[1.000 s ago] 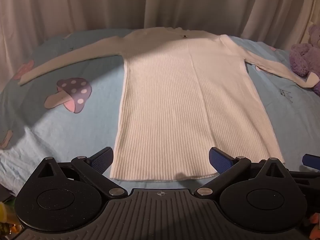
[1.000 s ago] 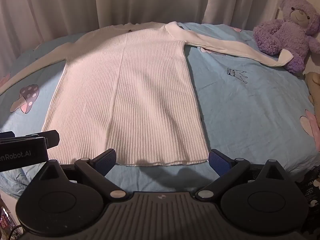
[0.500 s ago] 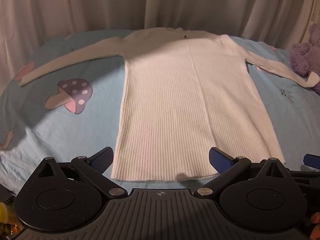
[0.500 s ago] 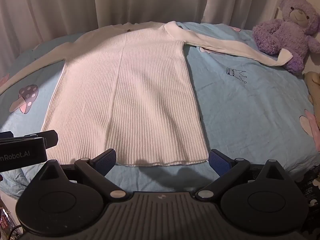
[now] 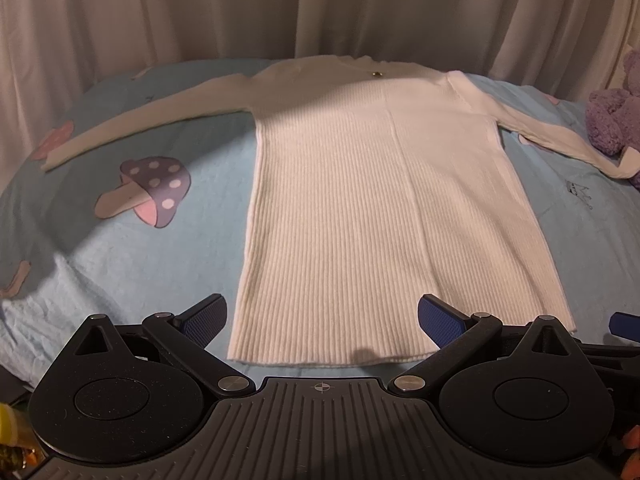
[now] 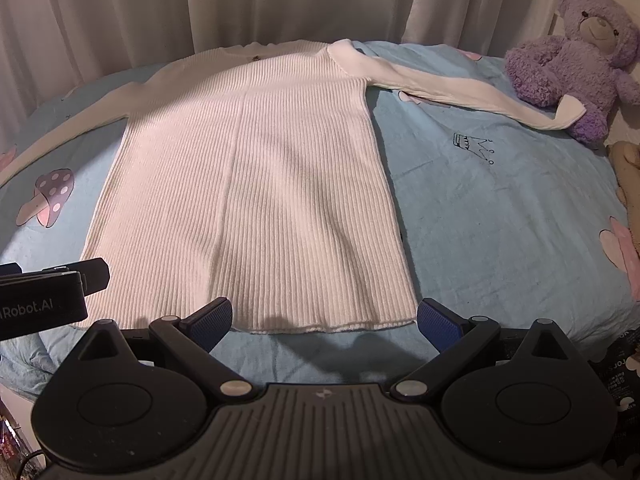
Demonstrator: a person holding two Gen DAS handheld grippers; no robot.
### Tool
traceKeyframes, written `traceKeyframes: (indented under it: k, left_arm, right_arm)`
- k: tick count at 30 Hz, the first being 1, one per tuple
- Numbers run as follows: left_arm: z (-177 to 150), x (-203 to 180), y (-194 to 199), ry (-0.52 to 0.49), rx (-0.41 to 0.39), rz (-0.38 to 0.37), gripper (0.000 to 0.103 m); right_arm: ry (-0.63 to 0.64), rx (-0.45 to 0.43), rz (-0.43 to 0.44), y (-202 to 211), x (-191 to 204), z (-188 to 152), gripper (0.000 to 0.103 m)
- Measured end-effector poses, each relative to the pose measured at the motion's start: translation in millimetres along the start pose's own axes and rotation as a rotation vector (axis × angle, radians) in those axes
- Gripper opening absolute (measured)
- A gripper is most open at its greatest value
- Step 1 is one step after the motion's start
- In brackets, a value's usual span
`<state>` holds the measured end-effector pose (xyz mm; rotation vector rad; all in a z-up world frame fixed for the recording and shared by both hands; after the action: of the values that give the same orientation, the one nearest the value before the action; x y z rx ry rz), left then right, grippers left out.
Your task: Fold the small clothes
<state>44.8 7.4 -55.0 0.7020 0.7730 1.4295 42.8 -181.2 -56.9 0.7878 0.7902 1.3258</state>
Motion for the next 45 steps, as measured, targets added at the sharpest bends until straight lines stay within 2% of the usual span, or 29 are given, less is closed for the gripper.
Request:
traceKeyframes:
  k: [45]
  left_arm:
    - [-5.3, -0.8, -3.7, 0.002, 0.012, 0.005, 0.103]
  right_arm:
    - [-0.021, 0.007, -0.016, -0.8, -3.9, -2.1, 0.099]
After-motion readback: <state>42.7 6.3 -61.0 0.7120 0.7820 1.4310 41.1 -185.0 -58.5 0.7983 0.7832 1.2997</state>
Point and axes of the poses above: each gripper's, at about its wrist camera, not at the fingertips, and y roughly against the way its jaws point, x to its left, z to its top, the point moved 7 cm from there along -y, roughly the way its jaws point, and after that the axes turned 3 degrees about -z, right-handed, at the moved point
